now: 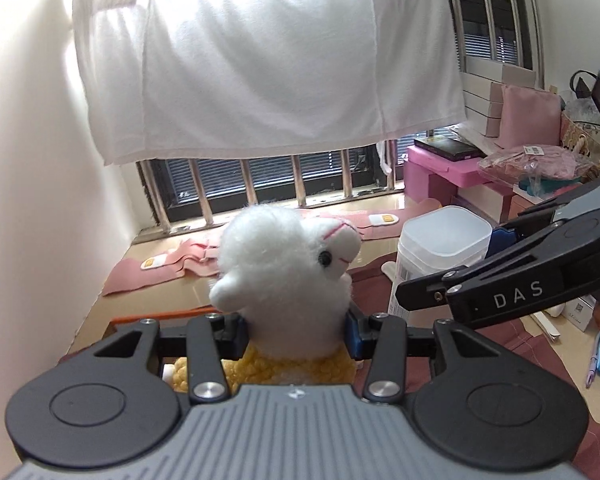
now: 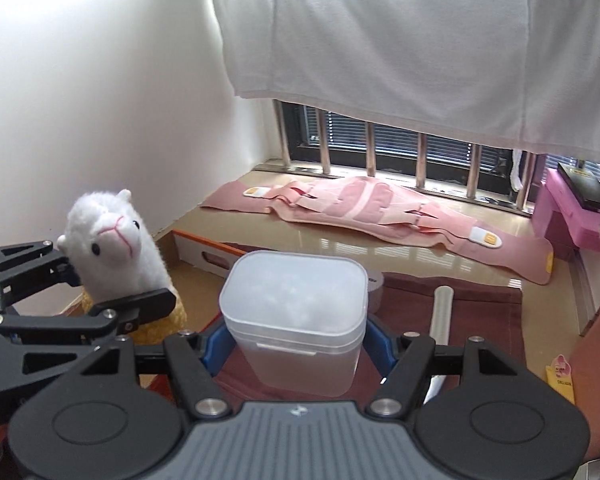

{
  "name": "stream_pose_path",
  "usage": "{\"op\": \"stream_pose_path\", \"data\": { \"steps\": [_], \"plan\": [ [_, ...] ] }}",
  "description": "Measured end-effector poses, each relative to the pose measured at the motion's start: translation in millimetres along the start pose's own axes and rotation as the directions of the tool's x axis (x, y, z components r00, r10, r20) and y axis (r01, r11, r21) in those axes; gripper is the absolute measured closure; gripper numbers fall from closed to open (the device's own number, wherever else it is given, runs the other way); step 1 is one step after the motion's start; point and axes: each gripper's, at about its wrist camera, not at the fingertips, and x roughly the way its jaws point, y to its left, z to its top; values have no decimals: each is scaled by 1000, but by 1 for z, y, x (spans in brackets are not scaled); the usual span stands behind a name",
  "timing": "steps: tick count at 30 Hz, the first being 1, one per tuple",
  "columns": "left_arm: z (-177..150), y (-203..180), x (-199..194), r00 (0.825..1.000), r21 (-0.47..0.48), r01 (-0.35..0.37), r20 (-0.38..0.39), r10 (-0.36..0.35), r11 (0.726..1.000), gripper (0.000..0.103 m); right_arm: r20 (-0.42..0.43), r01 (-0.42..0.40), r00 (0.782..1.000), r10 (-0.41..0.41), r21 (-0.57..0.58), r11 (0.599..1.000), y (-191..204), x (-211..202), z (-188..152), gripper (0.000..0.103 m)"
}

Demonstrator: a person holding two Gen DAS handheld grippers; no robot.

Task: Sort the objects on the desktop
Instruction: 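Lift the alpaca with left gripper while right gripper lifts the container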

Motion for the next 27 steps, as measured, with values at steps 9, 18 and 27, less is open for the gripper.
{"op": "stream_pose_path", "data": {
  "steps": [9,18,27],
  "plan": [
    [-9,44,-43,1000,-20,-11,-15,11,1000,58,17,20,1000,-20,-8,1000,61,-20,-3,36],
    [-39,122,-103,995,34,99,-32,-98,995,58,4,167,986,-168,94,981,162,-41,-22,36],
    [-67,193,-143,984,59,164,-77,-159,985,58,-30,229,973,-228,207,951,261,-42,-42,36]
  ]
}}
